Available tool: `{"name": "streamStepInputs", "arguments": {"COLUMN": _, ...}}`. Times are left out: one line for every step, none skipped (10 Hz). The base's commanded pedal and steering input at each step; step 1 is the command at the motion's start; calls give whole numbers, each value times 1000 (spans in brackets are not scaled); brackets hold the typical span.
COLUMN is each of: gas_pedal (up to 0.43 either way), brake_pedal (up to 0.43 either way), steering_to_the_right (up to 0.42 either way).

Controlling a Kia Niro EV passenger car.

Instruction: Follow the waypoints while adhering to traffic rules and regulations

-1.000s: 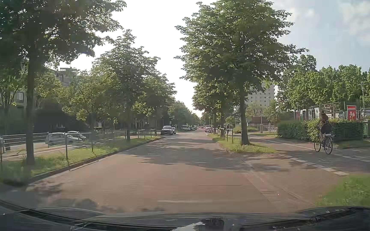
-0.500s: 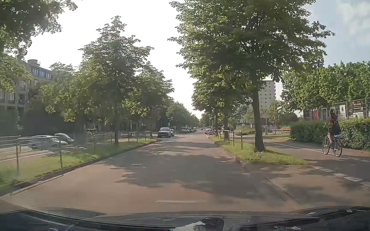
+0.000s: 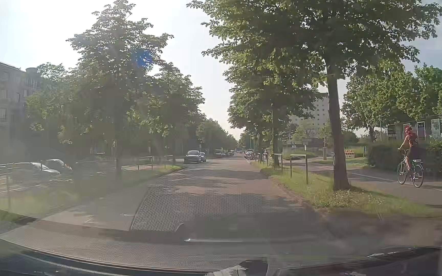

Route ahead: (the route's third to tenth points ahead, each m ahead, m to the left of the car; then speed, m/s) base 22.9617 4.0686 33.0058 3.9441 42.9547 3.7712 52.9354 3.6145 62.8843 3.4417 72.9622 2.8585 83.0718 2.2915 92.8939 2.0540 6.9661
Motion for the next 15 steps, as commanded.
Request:
{"name": "streamStepInputs", "arguments": {"gas_pedal": 67, "brake_pedal": 0, "steering_to_the_right": 2}}
{"name": "streamStepInputs", "arguments": {"gas_pedal": 67, "brake_pedal": 0, "steering_to_the_right": 2}}
{"name": "streamStepInputs", "arguments": {"gas_pedal": 67, "brake_pedal": 0, "steering_to_the_right": 2}}
{"name": "streamStepInputs", "arguments": {"gas_pedal": 67, "brake_pedal": 0, "steering_to_the_right": 1}}
{"name": "streamStepInputs", "arguments": {"gas_pedal": 67, "brake_pedal": 0, "steering_to_the_right": 1}}
{"name": "streamStepInputs", "arguments": {"gas_pedal": 67, "brake_pedal": 0, "steering_to_the_right": 1}}
{"name": "streamStepInputs", "arguments": {"gas_pedal": 67, "brake_pedal": 0, "steering_to_the_right": 1}}
{"name": "streamStepInputs", "arguments": {"gas_pedal": 67, "brake_pedal": 0, "steering_to_the_right": 1}}
{"name": "streamStepInputs", "arguments": {"gas_pedal": 67, "brake_pedal": 0, "steering_to_the_right": 0}}
{"name": "streamStepInputs", "arguments": {"gas_pedal": 67, "brake_pedal": 0, "steering_to_the_right": 1}}
{"name": "streamStepInputs", "arguments": {"gas_pedal": 67, "brake_pedal": 0, "steering_to_the_right": 1}}
{"name": "streamStepInputs", "arguments": {"gas_pedal": 67, "brake_pedal": 0, "steering_to_the_right": 1}}
{"name": "streamStepInputs", "arguments": {"gas_pedal": 67, "brake_pedal": 0, "steering_to_the_right": 0}}
{"name": "streamStepInputs", "arguments": {"gas_pedal": 67, "brake_pedal": 0, "steering_to_the_right": 0}}
{"name": "streamStepInputs", "arguments": {"gas_pedal": 67, "brake_pedal": 0, "steering_to_the_right": 0}}
